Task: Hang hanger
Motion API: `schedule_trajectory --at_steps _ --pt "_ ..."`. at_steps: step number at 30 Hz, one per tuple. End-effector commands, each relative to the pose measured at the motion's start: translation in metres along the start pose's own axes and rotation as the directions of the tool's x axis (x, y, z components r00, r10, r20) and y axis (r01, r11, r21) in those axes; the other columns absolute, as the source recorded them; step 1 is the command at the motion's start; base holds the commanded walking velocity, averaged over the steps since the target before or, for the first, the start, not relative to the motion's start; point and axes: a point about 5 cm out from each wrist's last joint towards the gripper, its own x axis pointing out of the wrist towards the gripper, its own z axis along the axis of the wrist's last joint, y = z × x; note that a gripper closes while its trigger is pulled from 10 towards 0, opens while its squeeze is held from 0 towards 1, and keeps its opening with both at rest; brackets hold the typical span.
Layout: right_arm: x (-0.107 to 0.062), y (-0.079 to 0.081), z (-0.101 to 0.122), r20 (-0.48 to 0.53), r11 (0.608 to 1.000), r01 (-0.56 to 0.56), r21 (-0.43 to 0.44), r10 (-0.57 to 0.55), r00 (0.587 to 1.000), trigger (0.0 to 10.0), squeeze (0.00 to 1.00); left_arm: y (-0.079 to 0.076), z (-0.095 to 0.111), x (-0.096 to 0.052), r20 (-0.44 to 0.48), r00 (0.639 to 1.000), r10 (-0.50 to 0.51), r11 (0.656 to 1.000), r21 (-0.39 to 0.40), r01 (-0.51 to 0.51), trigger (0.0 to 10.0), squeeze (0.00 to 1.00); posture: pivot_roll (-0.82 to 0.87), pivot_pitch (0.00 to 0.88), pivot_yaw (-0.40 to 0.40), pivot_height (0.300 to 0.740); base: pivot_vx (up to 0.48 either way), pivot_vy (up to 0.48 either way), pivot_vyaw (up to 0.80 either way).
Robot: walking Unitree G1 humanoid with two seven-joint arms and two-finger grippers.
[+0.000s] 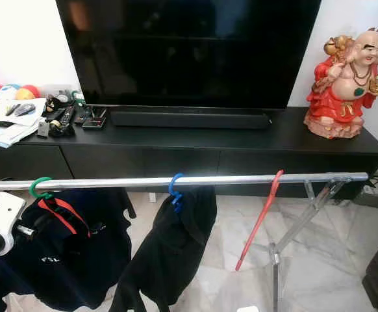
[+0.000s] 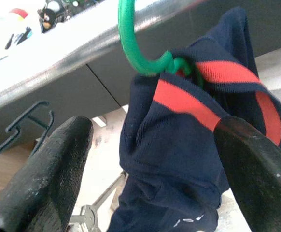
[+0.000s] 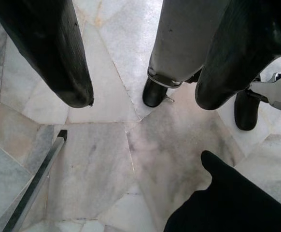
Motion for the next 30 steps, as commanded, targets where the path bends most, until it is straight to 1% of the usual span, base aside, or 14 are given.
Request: schedule_trajectory --at_steps 1,4,8,9,11,14,16,18,22,23,24,25,26,30 --pt "0.000 -0.002 0.002 -0.002 1.000 0.002 0.000 -0.002 1.000 10.0 0.00 -0.003 -0.002 0.003 0.007 1.000 -0.005 1.000 -0.028 0.005 10.0 0.00 0.13 0.000 -0.008 0.740 0.000 0.000 0.00" --pt "0.000 -0.001 0.001 -0.002 1.000 0.001 -0.001 -0.001 1.000 10.0 0.00 -0.004 -0.005 0.006 0.026 1.000 0.008 0.997 -0.075 -0.006 10.0 0.00 0.13 0.000 -0.009 0.740 0.000 0.000 0.00" --pt "0.000 0.000 0.001 -0.001 1.000 0.000 -0.001 0.000 1.000 10.0 0.00 -0.005 -0.012 0.011 0.018 0.999 0.030 0.988 -0.154 -0.027 10.0 0.00 0.13 0.000 -0.010 0.740 0.000 0.000 0.00" --pt "0.000 0.000 0.002 -0.001 1.000 -0.001 0.000 0.001 1.000 10.0 0.00 -0.008 -0.015 0.014 0.008 1.000 0.028 0.984 -0.174 -0.026 10.0 0.00 0.13 0.000 -0.010 0.740 0.000 0.000 0.00" --pt "0.000 0.000 0.002 0.000 1.000 -0.001 0.001 0.001 1.000 10.0 0.00 -0.009 -0.016 0.015 0.004 1.000 0.022 0.983 -0.180 -0.021 10.0 0.00 0.13 0.000 -0.010 0.740 0.000 0.000 0.00" --pt "0.000 0.001 0.002 0.002 1.000 -0.002 0.002 0.002 1.000 10.0 0.00 -0.021 -0.021 0.018 -0.011 0.998 -0.059 0.974 -0.220 0.055 10.0 0.00 0.13 0.000 -0.010 0.740 0.000 0.000 0.00" --pt "0.001 0.001 0.003 0.003 1.000 -0.001 0.003 0.001 1.000 10.0 0.00 -0.025 -0.022 0.019 -0.007 0.995 -0.097 0.970 -0.225 0.093 10.0 0.00 0.12 0.000 -0.011 0.740 0.000 0.000 0.00" --pt "0.001 0.000 0.004 0.005 1.000 0.001 0.003 -0.001 1.000 10.0 0.00 -0.033 -0.023 0.018 0.000 0.981 -0.195 0.956 -0.224 0.190 10.0 0.00 0.12 0.000 -0.011 0.740 0.000 0.000 0.00" --pt "0.001 -0.001 0.005 0.006 1.000 0.003 0.001 -0.003 1.000 10.0 0.00 -0.033 -0.021 0.015 0.015 0.970 -0.241 0.946 -0.218 0.238 10.0 0.00 0.12 0.000 -0.011 0.740 0.000 0.000 0.00" --pt "0.001 -0.001 0.005 0.006 1.000 0.003 0.001 -0.003 1.000 10.0 0.00 -0.033 -0.021 0.015 0.016 0.970 -0.241 0.946 -0.217 0.239 10.0 0.00 0.12 0.000 -0.011 0.740 0.000 0.000 0.00" --pt "0.001 -0.002 0.007 0.007 1.000 0.002 0.001 -0.002 1.000 10.0 0.00 -0.028 -0.018 0.015 0.027 0.976 -0.216 0.958 -0.189 0.217 10.0 0.00 0.12 0.000 -0.010 0.740 0.000 0.000 0.00" --pt "0.001 -0.002 0.007 0.007 1.000 0.002 0.001 -0.002 1.000 10.0 0.00 -0.028 -0.018 0.015 0.027 0.976 -0.216 0.958 -0.189 0.217 10.0 0.00 0.12 0.000 -0.010 0.740 0.000 0.000 0.00" --pt "0.001 -0.001 0.009 0.009 1.000 0.001 0.000 -0.001 1.000 10.0 0.00 -0.022 -0.012 0.017 0.054 0.983 -0.176 0.967 -0.178 0.183 10.0 0.00 0.12 0.000 -0.010 0.740 0.000 0.000 0.00" --pt "0.002 0.006 0.012 0.014 1.000 -0.008 -0.003 0.008 1.000 10.0 0.00 -0.018 0.001 0.021 0.118 0.988 -0.096 0.981 -0.159 0.115 10.0 0.00 0.12 0.000 -0.009 0.740 0.000 0.000 0.00"
